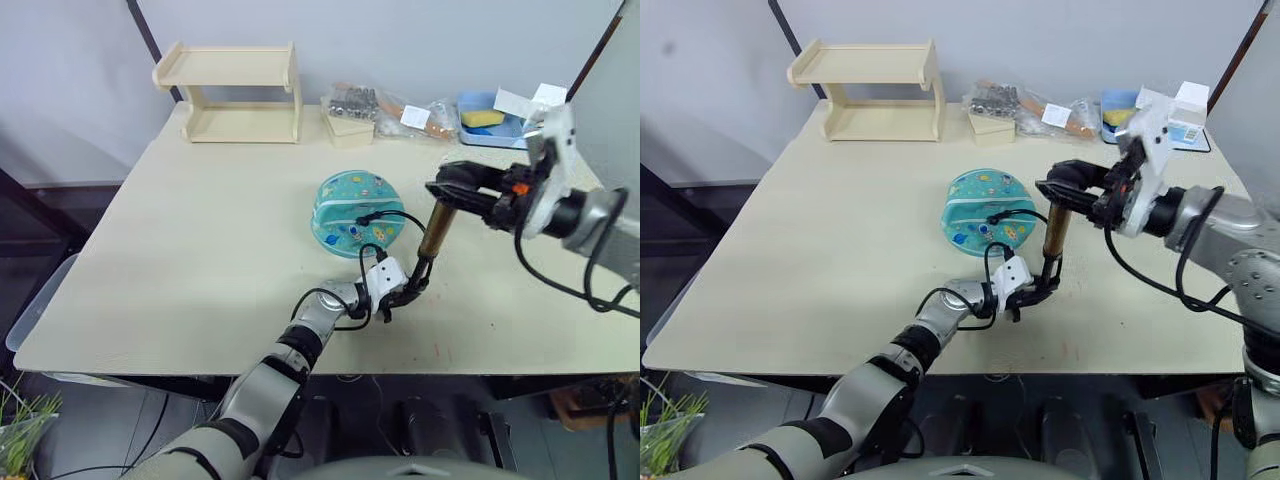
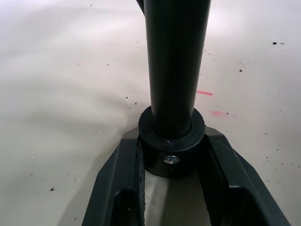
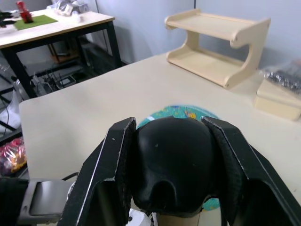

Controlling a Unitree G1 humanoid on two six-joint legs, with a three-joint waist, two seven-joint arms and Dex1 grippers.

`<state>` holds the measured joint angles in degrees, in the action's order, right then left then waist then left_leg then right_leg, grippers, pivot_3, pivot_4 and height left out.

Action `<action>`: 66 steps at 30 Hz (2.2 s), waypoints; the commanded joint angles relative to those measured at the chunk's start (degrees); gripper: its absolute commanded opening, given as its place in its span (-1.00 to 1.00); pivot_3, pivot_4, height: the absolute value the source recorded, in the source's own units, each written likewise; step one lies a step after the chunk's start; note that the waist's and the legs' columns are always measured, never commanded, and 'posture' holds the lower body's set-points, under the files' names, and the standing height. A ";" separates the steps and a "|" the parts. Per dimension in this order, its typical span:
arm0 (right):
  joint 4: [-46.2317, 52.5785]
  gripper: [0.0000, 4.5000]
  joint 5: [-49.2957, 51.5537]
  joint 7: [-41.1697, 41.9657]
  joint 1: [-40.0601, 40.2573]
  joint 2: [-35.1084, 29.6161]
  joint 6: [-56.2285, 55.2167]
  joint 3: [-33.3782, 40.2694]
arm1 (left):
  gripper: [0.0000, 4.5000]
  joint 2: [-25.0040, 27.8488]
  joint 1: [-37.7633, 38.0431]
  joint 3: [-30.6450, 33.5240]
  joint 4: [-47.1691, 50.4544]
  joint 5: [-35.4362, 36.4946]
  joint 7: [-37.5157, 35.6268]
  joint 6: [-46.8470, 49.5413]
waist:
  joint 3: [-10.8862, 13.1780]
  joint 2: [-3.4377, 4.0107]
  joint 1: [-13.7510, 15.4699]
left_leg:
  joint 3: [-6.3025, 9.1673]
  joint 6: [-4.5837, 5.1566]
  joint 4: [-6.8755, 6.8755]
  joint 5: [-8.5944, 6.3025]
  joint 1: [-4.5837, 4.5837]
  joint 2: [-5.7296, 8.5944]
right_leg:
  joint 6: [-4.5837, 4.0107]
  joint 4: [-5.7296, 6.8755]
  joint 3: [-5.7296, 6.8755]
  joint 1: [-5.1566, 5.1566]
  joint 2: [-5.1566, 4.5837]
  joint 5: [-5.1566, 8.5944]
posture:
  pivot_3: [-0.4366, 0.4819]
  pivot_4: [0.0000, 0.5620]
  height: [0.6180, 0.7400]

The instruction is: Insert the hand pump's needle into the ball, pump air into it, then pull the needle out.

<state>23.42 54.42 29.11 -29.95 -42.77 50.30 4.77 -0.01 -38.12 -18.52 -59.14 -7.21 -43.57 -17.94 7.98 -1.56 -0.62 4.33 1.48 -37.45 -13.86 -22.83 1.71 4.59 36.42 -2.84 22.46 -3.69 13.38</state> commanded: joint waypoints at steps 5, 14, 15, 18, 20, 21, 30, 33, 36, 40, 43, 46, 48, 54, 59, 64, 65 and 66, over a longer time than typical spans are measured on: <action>-10.55 -0.24 -18.67 1.89 9.08 4.49 -5.25 -17.18 | -0.54 0.62 2.46 -1.09 -3.19 -1.96 -1.42 1.66 | -0.60 -0.32 0.02 | 0.06 0.09 0.04 -0.08 0.06 0.03 | -0.05 -0.16 0.07 -0.07 -0.04 -0.03 | -0.05 -0.47 1.00; -8.66 -0.24 -21.41 1.93 12.49 6.58 -6.78 -13.81 | -0.54 2.83 3.61 -0.47 -0.32 -0.92 -3.44 1.42 | -0.81 -0.41 -0.51 | 0.22 0.13 0.09 -0.32 0.22 0.01 | -0.07 -0.50 0.12 -0.36 -0.06 -0.04 | -0.05 -0.47 1.00; -6.39 -0.24 -20.17 1.50 12.67 5.90 -5.71 -11.79 | -0.54 2.65 3.79 -0.56 0.12 -0.77 -3.88 1.39 | -0.79 -0.38 -0.52 | 0.26 0.12 0.11 -0.33 0.21 0.01 | -0.08 -0.50 0.15 -0.35 -0.05 -0.03 | -0.05 -0.47 1.00; -0.93 -0.24 -17.08 0.55 13.23 4.01 -2.01 -6.82 | -0.54 1.64 4.25 -1.07 1.48 -0.33 -5.59 1.52 | -0.67 -0.20 -0.30 | 0.26 0.11 0.13 -0.33 0.12 0.01 | -0.07 -0.54 0.15 -0.31 -0.08 -0.03 | -0.05 -0.47 1.00; 0.92 -0.24 -15.98 0.09 13.43 3.59 -0.30 -5.15 | -0.54 1.28 4.43 -1.22 2.06 -0.26 -6.29 1.78 | -0.63 -0.13 -0.17 | 0.27 0.16 0.13 -0.39 0.04 0.03 | -0.04 -0.58 0.20 -0.29 -0.15 0.01 | -0.05 -0.47 1.00; 1.96 -0.24 -14.83 -0.43 13.42 3.59 0.89 -3.83 | -0.54 1.06 4.53 -1.39 2.42 -0.27 -6.86 1.90 | -0.62 -0.11 -0.14 | 0.26 0.19 0.13 -0.42 0.01 0.06 | -0.03 -0.59 0.22 -0.29 -0.22 0.04 | -0.05 -0.47 1.00; 5.74 -0.24 -12.67 -3.08 13.21 3.64 5.18 0.31 | -0.54 0.17 4.46 -1.60 3.35 -0.65 -8.42 3.03 | -0.49 0.10 1.03 | 0.25 0.33 0.07 -0.51 -0.56 0.28 | 0.10 -0.60 0.26 0.22 -0.42 0.13 | -0.05 -0.47 1.00; 6.97 -0.24 -11.33 -2.63 11.89 3.46 4.38 2.43 | -0.54 0.33 4.01 -1.88 2.94 -1.41 -7.71 3.42 | -0.48 0.11 1.26 | 0.26 0.33 0.02 -0.51 -0.63 0.32 | 0.10 -0.60 0.28 0.25 -0.42 0.12 | -0.05 -0.47 1.00; 9.84 -0.24 -0.95 -3.26 3.90 2.51 6.23 10.58 | -0.54 0.76 3.83 -2.45 1.91 -2.67 -6.50 3.91 | -0.17 0.42 1.26 | 0.30 0.33 -0.06 -0.51 -0.77 0.35 | 0.12 -0.60 0.31 0.31 -0.43 0.11 | -0.05 -0.47 1.00; 9.07 -0.24 10.32 -6.35 -2.85 -1.78 11.08 17.23 | -0.54 0.81 4.28 -2.63 1.88 -2.80 -6.38 3.93 | 0.54 0.92 1.42 | 0.31 0.36 -0.35 -0.48 -1.05 0.48 | 0.30 -0.45 0.22 0.59 -0.47 -0.02 | -0.05 -0.47 1.00; 7.54 -0.24 15.13 -7.60 -4.35 -6.40 13.32 20.28 | -0.54 1.07 4.62 -2.69 2.12 -2.87 -6.35 3.88 | 0.58 0.90 1.45 | 0.40 0.36 -0.34 -0.49 -1.10 0.48 | 0.28 -0.46 0.30 0.59 -0.47 0.00 | -0.05 -0.47 1.00; 5.91 -0.24 19.81 -9.43 -5.63 -9.87 14.24 22.29 | -0.54 1.49 4.95 -2.71 2.45 -2.80 -6.51 3.82 | 0.59 0.90 1.44 | 0.34 0.37 -0.35 -0.49 -1.14 0.50 | 0.29 -0.46 0.25 0.63 -0.50 -0.01 | -0.05 -0.47 1.00; 4.63 -0.24 23.80 -11.92 -6.51 -11.07 14.48 22.71 | -0.54 1.72 5.09 -2.71 2.60 -2.74 -6.56 3.79 | 0.58 0.90 1.38 | 0.33 0.37 -0.37 -0.49 -1.13 0.50 | 0.29 -0.45 0.23 0.62 -0.51 -0.01 | -0.05 -0.47 1.00; 5.57 -0.24 22.51 -14.92 -1.70 -8.06 11.84 16.87 | -0.54 1.69 5.35 -2.65 3.02 -2.45 -6.37 3.95 | 0.54 0.85 1.37 | 0.33 0.37 -0.37 -0.49 -1.10 0.46 | 0.29 -0.41 0.22 0.62 -0.48 -0.01 | -0.05 -0.47 1.00; 6.55 -0.24 12.50 -11.86 7.03 -3.40 6.73 9.33 | -0.54 1.73 5.46 -2.67 3.46 -2.20 -5.91 4.06 | 0.35 0.74 1.16 | 0.28 0.37 -0.37 -0.49 -0.87 0.39 | 0.29 -0.34 0.21 0.43 -0.40 -0.01 | -0.05 -0.47 1.00; 2.25 -0.24 -2.20 -7.94 15.77 2.22 -1.78 -2.81 | -0.54 1.91 5.63 -2.58 4.03 -1.84 -5.51 4.50 | -0.09 0.63 0.47 | 0.32 0.36 -0.34 -0.49 -0.32 0.29 | 0.26 -0.27 0.27 -0.07 -0.28 0.02 | -0.05 -0.47 1.00; 0.36 -0.24 -5.72 -7.31 16.84 3.82 -4.17 -5.72 | -0.54 1.98 5.68 -2.56 4.17 -1.78 -5.45 4.59 | -0.16 0.66 0.23 | 0.33 0.36 -0.23 -0.49 0.13 0.28 | 0.18 -0.30 0.30 -0.47 -0.28 0.10 | -0.05 -0.47 1.00; -1.70 -0.24 -9.21 -6.72 17.78 5.22 -6.48 -8.38 | -0.54 2.05 5.72 -2.54 4.29 -1.72 -5.37 4.69 | -0.31 0.60 -0.11 | 0.33 0.36 -0.18 -0.50 0.35 0.27 | 0.16 -0.32 0.32 -0.68 -0.28 0.14 | -0.05 -0.47 1.00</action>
<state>27.64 52.69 21.91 -15.97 -38.29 43.70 4.51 1.66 -34.67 -19.61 -52.91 -7.32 -47.51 -15.05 7.67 -0.97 -0.73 4.65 1.84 -37.48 -14.35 -22.24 1.96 4.73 36.07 -2.53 21.60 -3.96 13.55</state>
